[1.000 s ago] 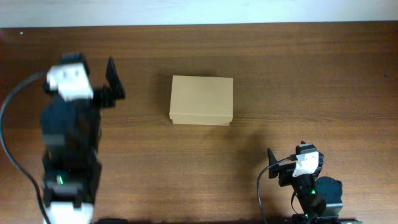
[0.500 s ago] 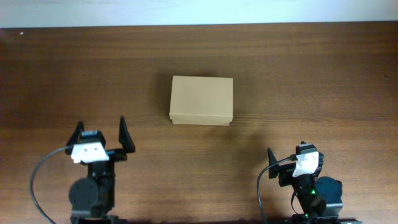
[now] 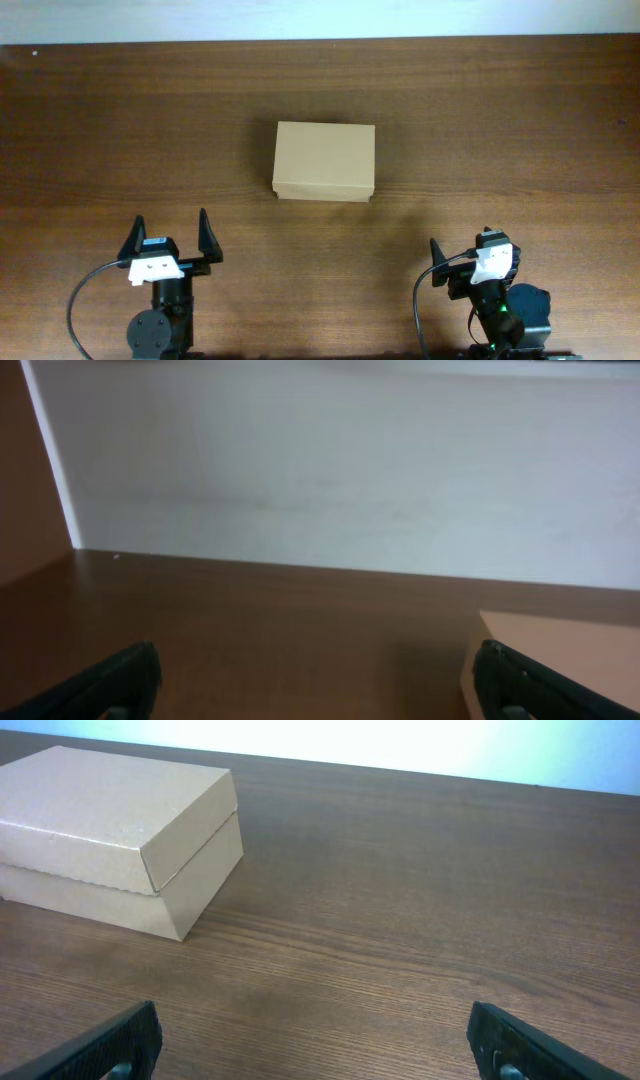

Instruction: Pack container

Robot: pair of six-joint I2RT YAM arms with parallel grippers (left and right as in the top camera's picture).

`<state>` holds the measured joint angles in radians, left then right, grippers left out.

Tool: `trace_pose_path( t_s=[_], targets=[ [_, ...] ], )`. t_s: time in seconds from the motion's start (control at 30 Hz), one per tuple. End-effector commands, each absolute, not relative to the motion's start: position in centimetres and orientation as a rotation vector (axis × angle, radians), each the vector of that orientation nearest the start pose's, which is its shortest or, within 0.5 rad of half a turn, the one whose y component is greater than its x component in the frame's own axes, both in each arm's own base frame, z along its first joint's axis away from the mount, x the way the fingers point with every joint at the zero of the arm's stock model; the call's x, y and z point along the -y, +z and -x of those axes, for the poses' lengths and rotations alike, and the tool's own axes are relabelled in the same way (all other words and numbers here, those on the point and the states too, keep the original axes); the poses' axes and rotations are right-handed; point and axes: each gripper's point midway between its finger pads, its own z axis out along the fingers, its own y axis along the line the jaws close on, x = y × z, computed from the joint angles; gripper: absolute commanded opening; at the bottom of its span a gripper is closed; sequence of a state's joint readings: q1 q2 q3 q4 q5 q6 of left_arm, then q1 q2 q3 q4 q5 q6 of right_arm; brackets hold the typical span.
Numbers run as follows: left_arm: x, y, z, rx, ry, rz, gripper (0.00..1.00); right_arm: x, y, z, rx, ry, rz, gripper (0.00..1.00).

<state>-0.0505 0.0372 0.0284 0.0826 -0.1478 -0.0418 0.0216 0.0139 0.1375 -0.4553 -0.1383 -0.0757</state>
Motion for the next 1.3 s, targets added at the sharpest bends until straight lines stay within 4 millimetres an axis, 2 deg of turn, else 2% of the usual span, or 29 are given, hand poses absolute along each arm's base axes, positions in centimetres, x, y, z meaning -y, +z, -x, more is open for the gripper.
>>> trace_pose_path(
  t_s=[0.0,0.17,1.27],
  targets=[
    [-1.4,18.6,-24.5,-1.524,0.054,0.108,1.00,-2.5,12.6,-22.3,-1.888,0.082,0.169,0.99],
    [-1.4,15.9,-24.5,-1.636,0.066,0.101,1.00,-2.5,12.6,-22.3,-1.888,0.082,0.169,0.99],
    [-1.4,16.0,-24.5,-1.632,0.065,0.101,1.00,-2.5,12.6,-22.3,-1.889,0.082,0.169,0.99]
  ],
)
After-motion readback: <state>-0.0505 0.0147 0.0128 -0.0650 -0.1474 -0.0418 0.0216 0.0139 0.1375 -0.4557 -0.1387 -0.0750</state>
